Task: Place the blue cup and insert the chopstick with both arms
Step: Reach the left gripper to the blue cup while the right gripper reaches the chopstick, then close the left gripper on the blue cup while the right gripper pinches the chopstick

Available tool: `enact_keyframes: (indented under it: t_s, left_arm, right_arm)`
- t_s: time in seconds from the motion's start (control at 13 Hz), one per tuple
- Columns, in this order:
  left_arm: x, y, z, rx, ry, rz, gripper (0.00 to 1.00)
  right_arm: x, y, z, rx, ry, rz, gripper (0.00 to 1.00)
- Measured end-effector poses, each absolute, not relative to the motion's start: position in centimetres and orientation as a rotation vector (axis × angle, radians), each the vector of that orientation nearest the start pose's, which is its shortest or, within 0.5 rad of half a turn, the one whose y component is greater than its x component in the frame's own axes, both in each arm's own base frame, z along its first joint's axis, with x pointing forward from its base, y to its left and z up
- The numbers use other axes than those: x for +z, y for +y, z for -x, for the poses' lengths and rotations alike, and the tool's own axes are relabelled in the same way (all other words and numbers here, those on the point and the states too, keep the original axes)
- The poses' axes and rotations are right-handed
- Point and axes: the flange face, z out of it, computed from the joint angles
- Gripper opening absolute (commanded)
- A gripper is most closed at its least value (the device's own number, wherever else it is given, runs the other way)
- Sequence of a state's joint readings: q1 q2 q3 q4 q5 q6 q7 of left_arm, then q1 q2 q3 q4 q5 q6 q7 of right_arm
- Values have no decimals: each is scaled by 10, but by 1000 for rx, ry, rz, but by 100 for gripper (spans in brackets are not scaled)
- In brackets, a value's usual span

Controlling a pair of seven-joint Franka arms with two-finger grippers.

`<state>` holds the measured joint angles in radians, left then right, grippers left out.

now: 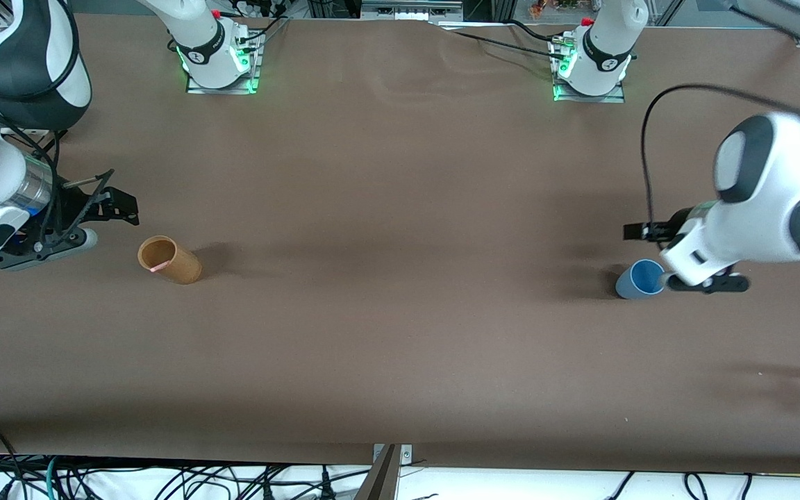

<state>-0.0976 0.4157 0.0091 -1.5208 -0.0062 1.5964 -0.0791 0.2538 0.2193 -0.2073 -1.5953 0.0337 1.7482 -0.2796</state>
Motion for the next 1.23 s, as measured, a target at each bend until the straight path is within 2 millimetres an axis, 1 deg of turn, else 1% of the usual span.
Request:
enact_keyframes:
  t_s: [0.15,0.23,0.31,0.38,0.46,0.54,0.62,0.69,0.85,1.0,1.08,1.23]
  left_arm:
    - [381,-58,-641,515,15,3070,100]
    - [374,-56,-644,475,11,3076,100]
    - [361,-52,-644,424,2,3085,100]
    - [343,-46,-643,366,-6,3088,100]
    - [323,-39,-639,314,-3,3079,100]
    - [306,-35,-633,274,2,3075,100]
    - [291,-34,-627,244,5,3079,100]
    - [282,-34,-622,214,9,3084,100]
    - [273,-34,-617,178,12,3089,100]
    - [271,-34,-616,149,13,3092,100]
    - [270,-33,-616,130,11,3094,100]
    - [264,-28,-616,89,1,3099,100]
  right_arm:
    - [483,41,-621,76,-502,3106,100]
    - [468,40,-622,47,-499,3110,100]
    - [450,38,-622,12,-498,3114,99]
    - [429,37,-622,-24,-501,3119,99]
    - [410,36,-622,-51,-503,3123,99]
    - [395,36,-623,-67,-502,3125,96]
    - [384,37,-625,-79,-495,3121,92]
    - [376,38,-628,-98,-489,3114,89]
    - [362,41,-634,-136,-502,3110,82]
    - [345,41,-637,-129,-512,3109,77]
    - [338,42,-638,-122,-512,3109,76]
    - [333,41,-637,-109,-510,3108,76]
